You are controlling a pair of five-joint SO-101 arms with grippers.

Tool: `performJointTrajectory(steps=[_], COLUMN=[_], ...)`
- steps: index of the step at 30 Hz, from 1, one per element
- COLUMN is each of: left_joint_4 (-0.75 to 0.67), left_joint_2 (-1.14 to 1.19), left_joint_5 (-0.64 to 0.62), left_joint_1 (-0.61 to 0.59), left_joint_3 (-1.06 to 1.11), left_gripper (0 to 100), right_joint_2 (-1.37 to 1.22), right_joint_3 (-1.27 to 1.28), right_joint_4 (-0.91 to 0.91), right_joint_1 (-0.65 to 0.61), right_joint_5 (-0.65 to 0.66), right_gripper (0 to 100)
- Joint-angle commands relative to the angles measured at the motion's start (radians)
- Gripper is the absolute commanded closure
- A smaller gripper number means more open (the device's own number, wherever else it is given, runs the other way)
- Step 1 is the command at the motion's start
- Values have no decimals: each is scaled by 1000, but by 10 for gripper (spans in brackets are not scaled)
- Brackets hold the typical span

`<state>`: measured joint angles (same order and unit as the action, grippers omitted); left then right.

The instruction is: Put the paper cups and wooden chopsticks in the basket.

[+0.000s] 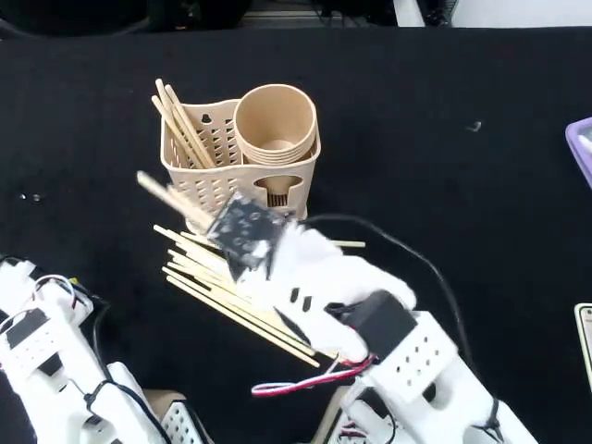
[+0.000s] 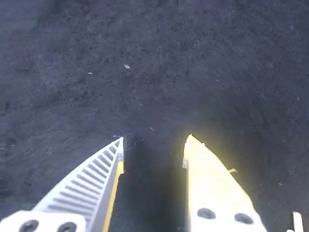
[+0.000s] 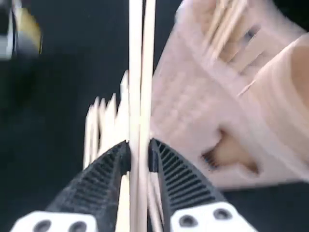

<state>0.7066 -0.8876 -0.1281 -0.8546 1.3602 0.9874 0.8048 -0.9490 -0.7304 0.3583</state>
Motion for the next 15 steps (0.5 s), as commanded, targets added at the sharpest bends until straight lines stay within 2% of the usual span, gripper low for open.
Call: performJointTrajectory(steps=[1, 6, 10, 15], left_joint_4=[-14, -20, -20, -20], left_joint_2=[-15, -14, -14, -14], left_joint_5=[-2, -2, 2, 2], left_joint_1=[27, 33, 91, 99], left_joint_3=[-48, -33, -22, -22], left_gripper=[795, 795, 795, 795], right_joint_2=[35, 33, 33, -24], right_joint_3=[-42, -44, -44, -45], right_joint_4=[170, 465, 733, 973], right_joint_1=[28, 29, 29, 29], right_joint_5=[-71, -153, -226, -232], right_gripper=[988, 988, 987, 987])
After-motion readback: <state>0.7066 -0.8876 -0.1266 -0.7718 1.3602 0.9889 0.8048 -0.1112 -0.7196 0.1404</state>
